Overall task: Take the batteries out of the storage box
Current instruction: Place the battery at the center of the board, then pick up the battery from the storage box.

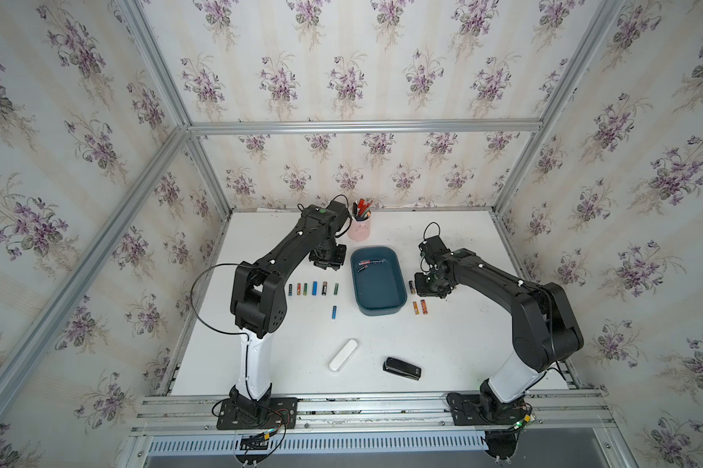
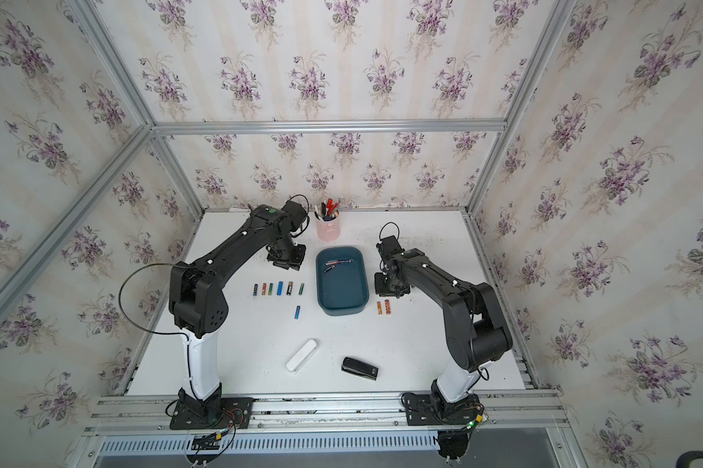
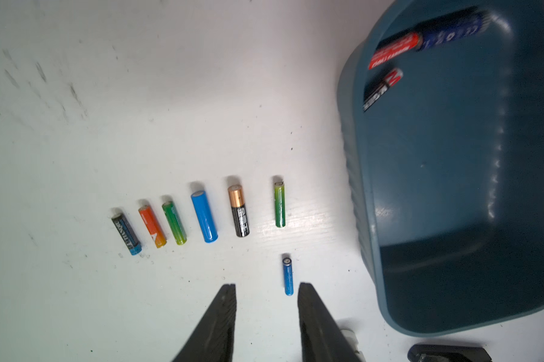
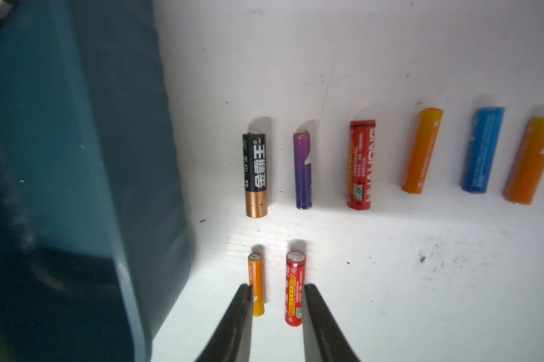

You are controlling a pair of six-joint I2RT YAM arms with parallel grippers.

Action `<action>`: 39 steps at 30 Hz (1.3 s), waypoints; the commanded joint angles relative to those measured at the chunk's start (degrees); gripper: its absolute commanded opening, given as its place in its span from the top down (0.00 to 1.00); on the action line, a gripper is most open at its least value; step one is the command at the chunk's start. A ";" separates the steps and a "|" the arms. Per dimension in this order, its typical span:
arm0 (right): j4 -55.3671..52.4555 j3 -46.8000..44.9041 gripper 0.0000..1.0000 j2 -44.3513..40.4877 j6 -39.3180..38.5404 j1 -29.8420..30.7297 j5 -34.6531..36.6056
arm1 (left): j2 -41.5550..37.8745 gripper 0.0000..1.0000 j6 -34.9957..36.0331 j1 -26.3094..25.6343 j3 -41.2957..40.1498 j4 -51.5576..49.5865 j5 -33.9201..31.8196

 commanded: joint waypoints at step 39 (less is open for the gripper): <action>2.57 4.08 0.67 7.86 -0.19 1.57 -5.89 | 25.98 0.59 17.36 -6.95 26.06 1.66 1.07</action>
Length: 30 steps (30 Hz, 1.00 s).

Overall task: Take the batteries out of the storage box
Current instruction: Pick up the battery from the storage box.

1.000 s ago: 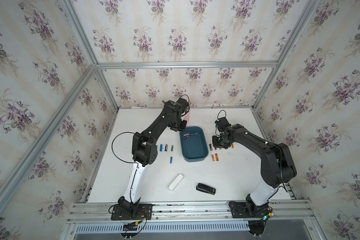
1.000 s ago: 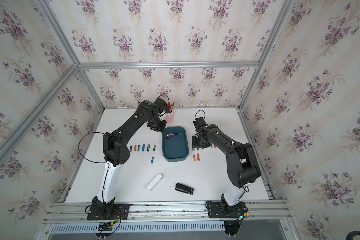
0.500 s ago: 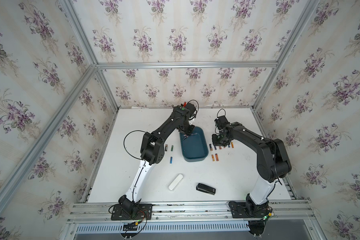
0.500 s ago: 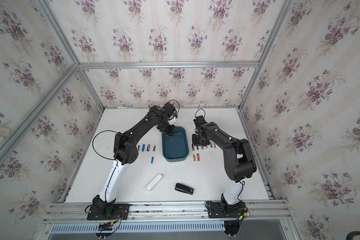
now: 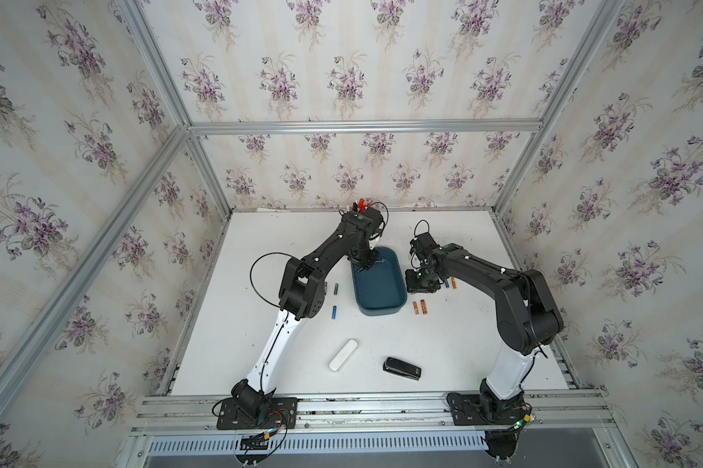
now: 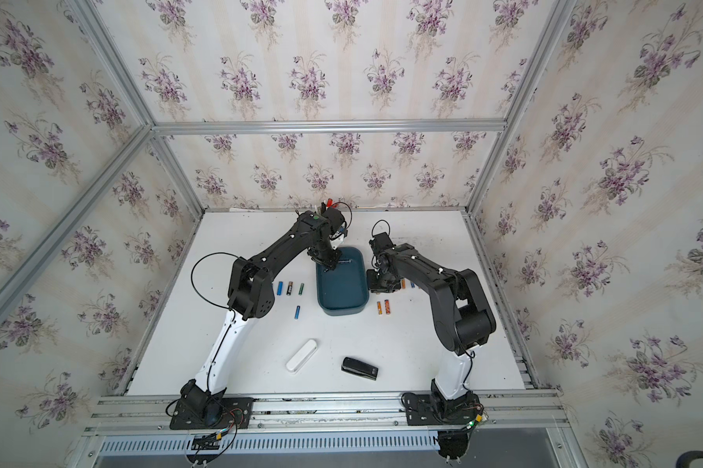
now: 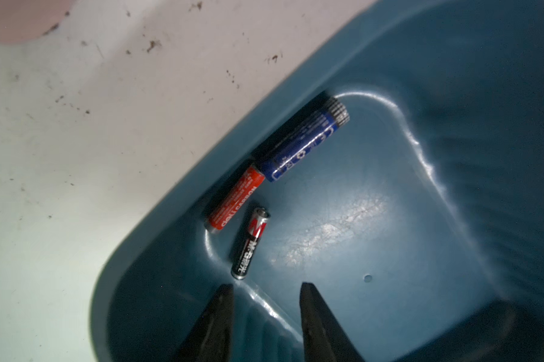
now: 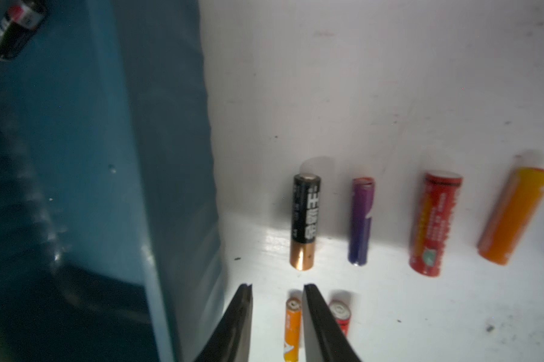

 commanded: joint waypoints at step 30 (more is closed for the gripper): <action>1.94 -2.26 0.67 -1.26 0.71 0.86 -4.70 | 3.31 0.64 2.21 -0.48 -0.37 0.35 -5.87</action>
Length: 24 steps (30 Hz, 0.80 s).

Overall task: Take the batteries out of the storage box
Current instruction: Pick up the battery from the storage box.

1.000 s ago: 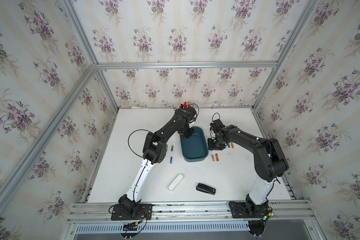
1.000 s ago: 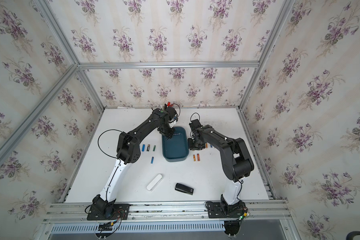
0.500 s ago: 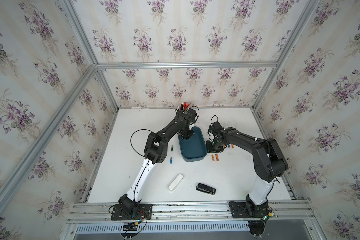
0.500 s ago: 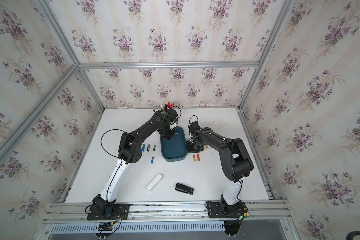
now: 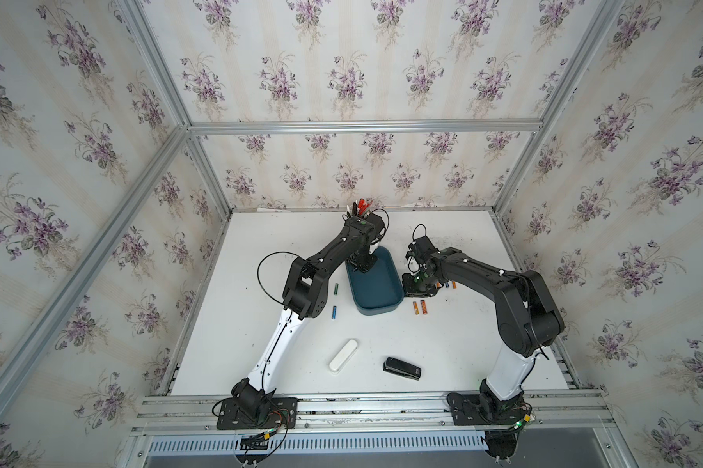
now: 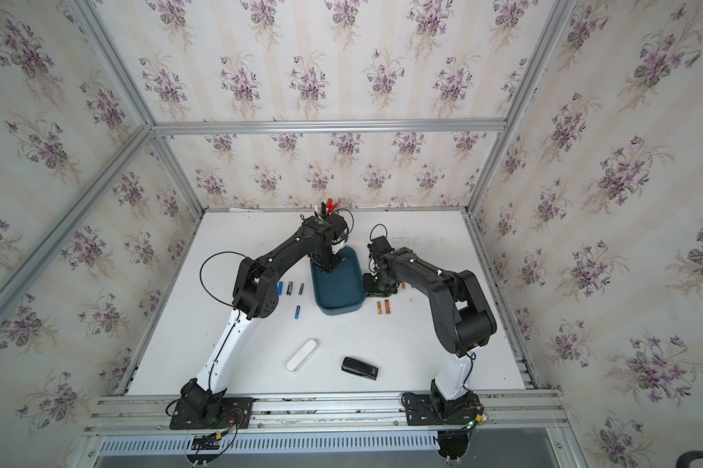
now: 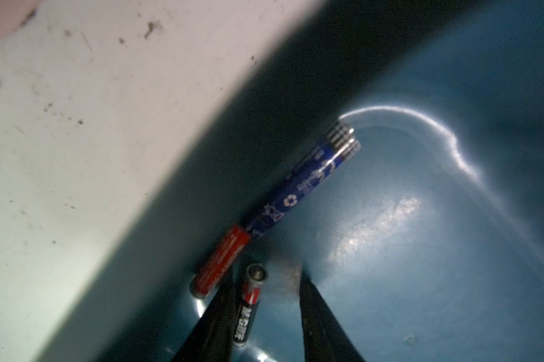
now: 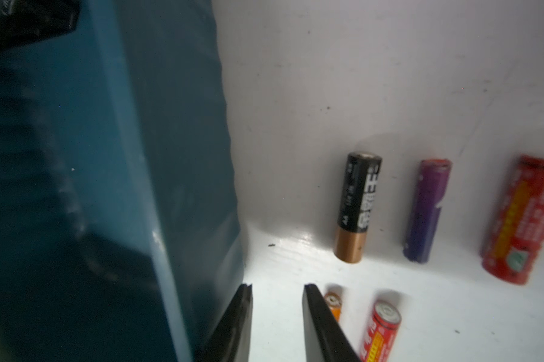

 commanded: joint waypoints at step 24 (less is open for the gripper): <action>-0.12 1.49 0.67 -0.67 -0.44 -0.05 0.61 | 0.60 0.71 -2.18 -0.95 -2.59 -6.11 3.64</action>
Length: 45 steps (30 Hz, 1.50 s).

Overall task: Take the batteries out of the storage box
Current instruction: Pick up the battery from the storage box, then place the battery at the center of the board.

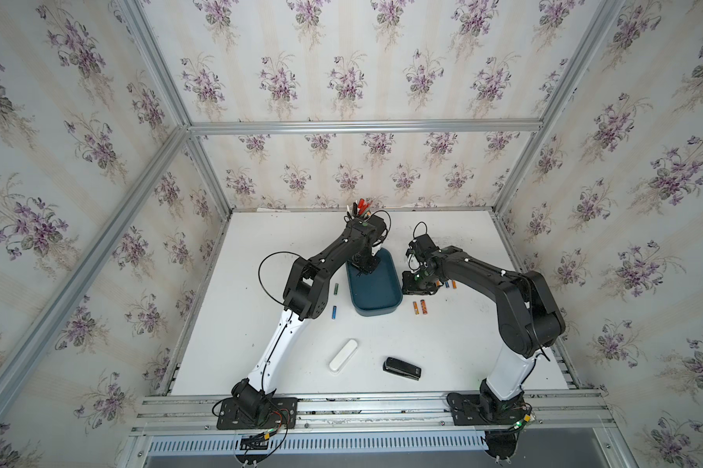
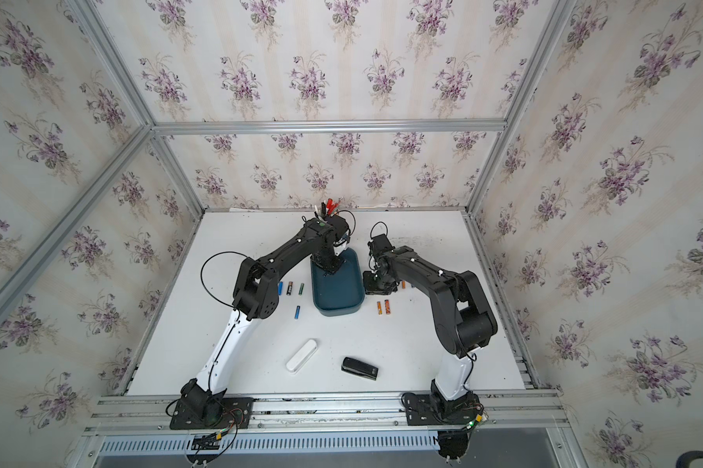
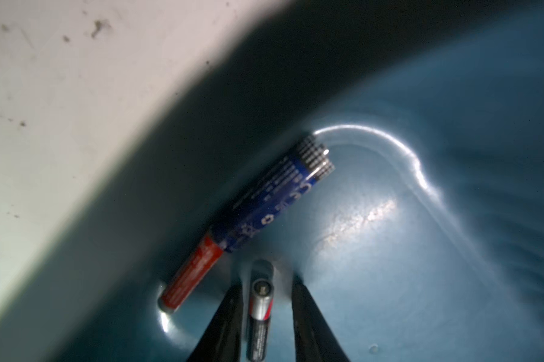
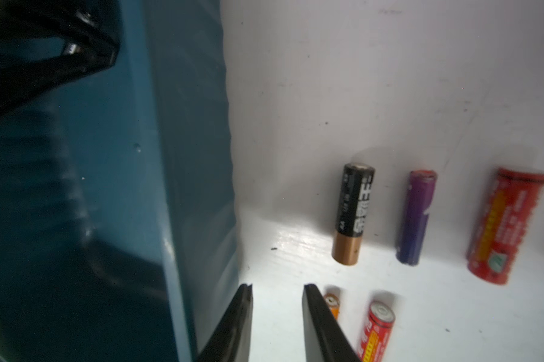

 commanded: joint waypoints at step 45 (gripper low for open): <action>-1.56 3.30 0.68 -1.33 -2.49 0.08 1.98 | -34.49 0.84 -15.99 8.29 -35.71 -1.16 5.86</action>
